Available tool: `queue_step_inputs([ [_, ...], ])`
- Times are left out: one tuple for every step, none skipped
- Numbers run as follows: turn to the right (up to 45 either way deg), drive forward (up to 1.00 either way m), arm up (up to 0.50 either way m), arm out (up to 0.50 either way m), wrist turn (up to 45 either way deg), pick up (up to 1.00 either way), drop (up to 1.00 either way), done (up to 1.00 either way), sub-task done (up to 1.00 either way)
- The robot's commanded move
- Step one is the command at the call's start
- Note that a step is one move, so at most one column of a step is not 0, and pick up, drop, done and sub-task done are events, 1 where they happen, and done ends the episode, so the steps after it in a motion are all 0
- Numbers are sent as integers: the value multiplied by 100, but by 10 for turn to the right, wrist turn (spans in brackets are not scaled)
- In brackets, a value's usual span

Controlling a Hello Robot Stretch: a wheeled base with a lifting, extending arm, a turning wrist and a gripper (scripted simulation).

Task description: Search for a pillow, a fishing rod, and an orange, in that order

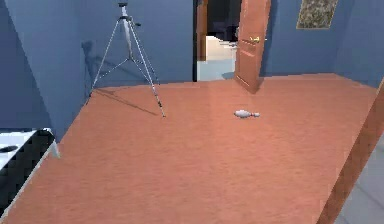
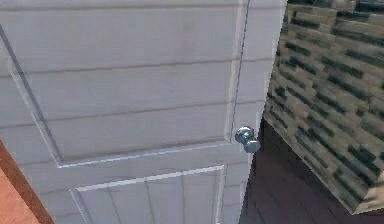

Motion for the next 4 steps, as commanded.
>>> queue_step_inputs([
  [0, 75, 0, 0, 0, 0, 0, 0, 0],
  [60, 0, 0, 0, 0, 0, 0, 0, 0],
  [0, 100, 0, 0, 0, 0, 0, 0, 0],
  [30, 0, 0, 0, 0, 0, 0, 0, 0],
])
